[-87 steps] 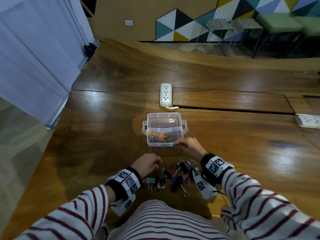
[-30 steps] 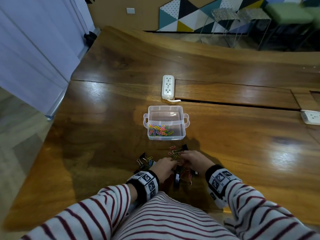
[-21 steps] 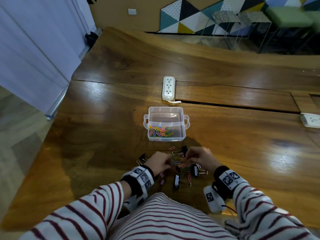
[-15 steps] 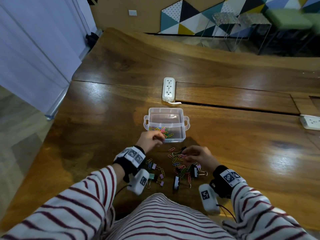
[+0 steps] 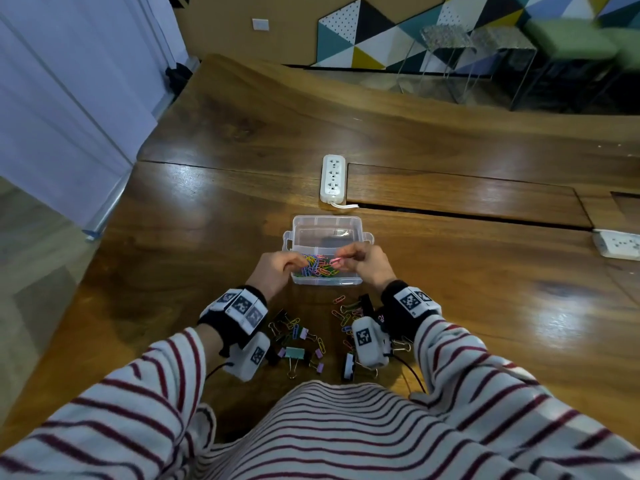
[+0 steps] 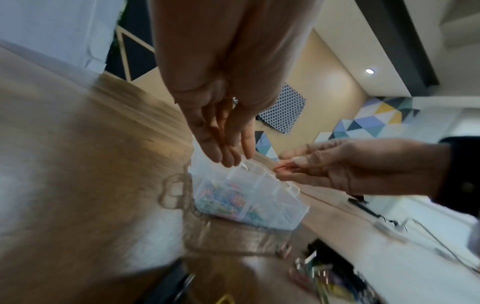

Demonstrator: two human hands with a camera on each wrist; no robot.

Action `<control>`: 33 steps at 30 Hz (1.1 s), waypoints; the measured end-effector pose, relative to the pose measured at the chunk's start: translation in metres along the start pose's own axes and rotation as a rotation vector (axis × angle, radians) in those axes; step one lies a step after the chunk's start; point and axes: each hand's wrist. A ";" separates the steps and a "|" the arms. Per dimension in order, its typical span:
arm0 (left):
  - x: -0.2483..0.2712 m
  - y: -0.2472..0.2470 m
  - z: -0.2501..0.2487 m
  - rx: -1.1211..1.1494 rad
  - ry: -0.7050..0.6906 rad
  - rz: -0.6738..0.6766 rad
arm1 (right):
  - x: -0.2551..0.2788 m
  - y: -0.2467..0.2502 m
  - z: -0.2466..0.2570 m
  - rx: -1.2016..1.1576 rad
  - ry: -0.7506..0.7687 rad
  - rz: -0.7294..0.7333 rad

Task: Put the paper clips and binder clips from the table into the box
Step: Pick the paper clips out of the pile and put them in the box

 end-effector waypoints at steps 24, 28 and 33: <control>0.072 -0.030 0.025 -0.540 -0.027 0.266 | 0.078 -0.047 -0.051 0.959 0.379 0.351; 0.070 -0.029 0.028 -0.540 -0.012 0.270 | 0.079 -0.045 -0.053 0.961 0.330 0.293; 0.070 -0.027 0.025 -0.670 -0.049 0.333 | 0.080 -0.039 -0.055 0.979 0.319 0.288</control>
Point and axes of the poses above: each hand's wrist, its own x-axis away from the middle knuckle, its own y-axis out of the back of the hand, z = x × y, and after that the axes turned 10 degrees about -z, right-handed
